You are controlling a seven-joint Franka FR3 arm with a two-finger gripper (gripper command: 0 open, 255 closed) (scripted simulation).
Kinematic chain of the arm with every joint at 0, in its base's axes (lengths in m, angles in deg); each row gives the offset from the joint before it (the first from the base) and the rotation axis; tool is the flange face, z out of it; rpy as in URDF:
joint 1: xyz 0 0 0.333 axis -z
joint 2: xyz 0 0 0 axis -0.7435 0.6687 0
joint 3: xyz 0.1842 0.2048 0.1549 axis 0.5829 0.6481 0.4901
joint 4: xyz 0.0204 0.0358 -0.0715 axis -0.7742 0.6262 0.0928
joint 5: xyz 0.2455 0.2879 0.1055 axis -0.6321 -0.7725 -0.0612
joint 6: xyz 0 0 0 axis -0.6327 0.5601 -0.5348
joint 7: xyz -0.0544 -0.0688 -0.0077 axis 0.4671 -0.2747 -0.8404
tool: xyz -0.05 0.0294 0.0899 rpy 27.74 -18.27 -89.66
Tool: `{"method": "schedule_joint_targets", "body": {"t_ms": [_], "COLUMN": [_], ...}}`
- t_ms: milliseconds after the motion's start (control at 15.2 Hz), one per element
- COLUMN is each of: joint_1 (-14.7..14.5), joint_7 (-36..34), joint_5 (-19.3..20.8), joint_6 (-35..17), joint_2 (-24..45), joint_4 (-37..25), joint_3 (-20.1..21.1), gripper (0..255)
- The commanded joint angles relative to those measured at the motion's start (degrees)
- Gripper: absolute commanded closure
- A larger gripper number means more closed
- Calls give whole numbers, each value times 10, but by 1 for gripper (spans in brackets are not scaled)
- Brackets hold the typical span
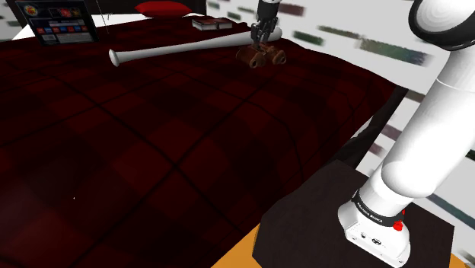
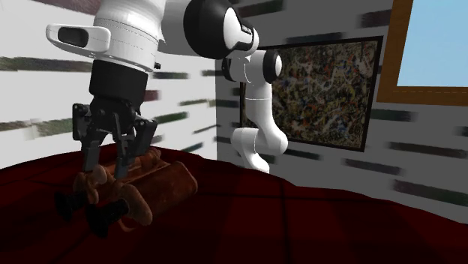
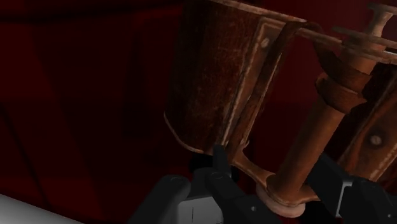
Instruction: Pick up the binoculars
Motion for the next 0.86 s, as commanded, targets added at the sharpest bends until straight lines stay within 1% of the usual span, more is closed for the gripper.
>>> {"method": "schedule_joint_targets", "body": {"t_ms": [0,660,792], "joint_1": [-1,-1,-1], "joint_7": [-1,9,9], "joint_5": [-1,-4,-4], "joint_6": [32,117,119], "joint_2": [8,31,32], "joint_4": [-13,-122,-124], "joint_3": [1,1,1], "gripper": [255,255,255]}}
